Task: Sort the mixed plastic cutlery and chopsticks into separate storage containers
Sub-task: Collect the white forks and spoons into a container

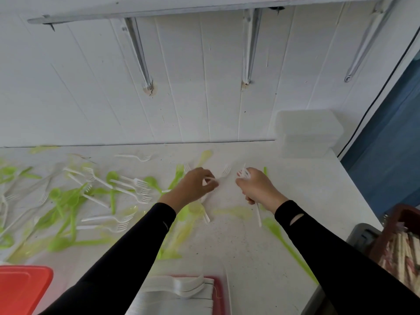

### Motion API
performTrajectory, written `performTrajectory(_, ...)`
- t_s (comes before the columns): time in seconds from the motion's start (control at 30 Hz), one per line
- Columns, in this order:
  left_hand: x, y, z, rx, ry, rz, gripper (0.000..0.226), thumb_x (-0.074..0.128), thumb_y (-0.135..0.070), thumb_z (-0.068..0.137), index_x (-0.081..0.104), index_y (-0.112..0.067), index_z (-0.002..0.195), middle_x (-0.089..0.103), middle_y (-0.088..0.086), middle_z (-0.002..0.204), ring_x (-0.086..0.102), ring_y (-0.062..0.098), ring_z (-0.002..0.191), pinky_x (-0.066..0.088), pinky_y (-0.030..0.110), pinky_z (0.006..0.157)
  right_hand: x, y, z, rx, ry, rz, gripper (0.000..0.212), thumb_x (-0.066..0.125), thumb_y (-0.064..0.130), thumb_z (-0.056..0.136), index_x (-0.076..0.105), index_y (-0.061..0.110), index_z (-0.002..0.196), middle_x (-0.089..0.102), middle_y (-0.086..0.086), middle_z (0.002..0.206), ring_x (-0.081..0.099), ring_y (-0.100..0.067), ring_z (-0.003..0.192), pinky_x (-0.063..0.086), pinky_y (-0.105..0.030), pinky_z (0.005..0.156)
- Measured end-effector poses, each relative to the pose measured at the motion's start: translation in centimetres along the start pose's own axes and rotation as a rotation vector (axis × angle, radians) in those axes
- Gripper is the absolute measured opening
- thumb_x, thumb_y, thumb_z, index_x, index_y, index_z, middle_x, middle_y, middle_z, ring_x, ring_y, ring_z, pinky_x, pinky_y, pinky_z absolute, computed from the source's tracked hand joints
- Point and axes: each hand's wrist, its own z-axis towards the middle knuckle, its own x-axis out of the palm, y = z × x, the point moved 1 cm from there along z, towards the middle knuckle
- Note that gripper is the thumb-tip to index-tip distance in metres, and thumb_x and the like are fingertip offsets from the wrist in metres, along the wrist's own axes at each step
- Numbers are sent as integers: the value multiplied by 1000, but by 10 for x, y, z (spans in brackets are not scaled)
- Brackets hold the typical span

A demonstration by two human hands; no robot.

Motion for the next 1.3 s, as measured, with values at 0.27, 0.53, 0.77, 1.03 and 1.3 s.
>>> performTrajectory(0.27, -63, 9, 4, -187, -449, -299, 14, 52, -21, 100, 43, -10, 96, 74, -6, 82, 68, 9, 75, 49, 25, 70, 9, 6, 37, -58, -32, -316, 33, 57, 21, 90, 37, 16, 64, 45, 1, 66, 45, -19, 60, 30, -29, 51)
performTrajectory(0.53, -63, 37, 0, -519, -518, -723, 19, 55, -13, 89, 44, -1, 99, 61, 3, 64, 63, 20, 51, 61, 41, 63, 67, 5, 57, 68, 37, -407, 41, 57, 48, 92, 49, 9, 79, 53, -2, 80, 57, -26, 80, 40, -28, 66)
performTrajectory(0.77, -35, 54, 8, -587, -41, -84, 50, 66, -47, 88, 53, -8, 60, 53, 3, 47, 49, 9, 33, 46, 21, 48, 79, 16, 58, -10, 20, -347, 25, 55, 29, 90, 45, 12, 75, 47, 3, 70, 50, -19, 65, 33, -27, 52)
performTrajectory(1.03, -11, 48, 4, -637, 41, -140, 30, 77, -18, 75, 51, -7, 66, 59, 4, 48, 58, 11, 36, 50, 21, 46, 112, 17, 47, -71, 75, -519, 35, 54, 45, 94, 61, 11, 97, 67, -5, 96, 66, -28, 92, 45, -30, 69)
performTrajectory(1.3, -23, 36, 13, -705, -111, -465, 13, 67, -10, 90, 58, -3, 85, 59, 11, 73, 57, 14, 51, 49, 24, 51, 84, 11, 49, -24, 152, -463, 22, 64, 26, 86, 48, 10, 85, 47, 4, 73, 52, -21, 72, 37, -27, 54)
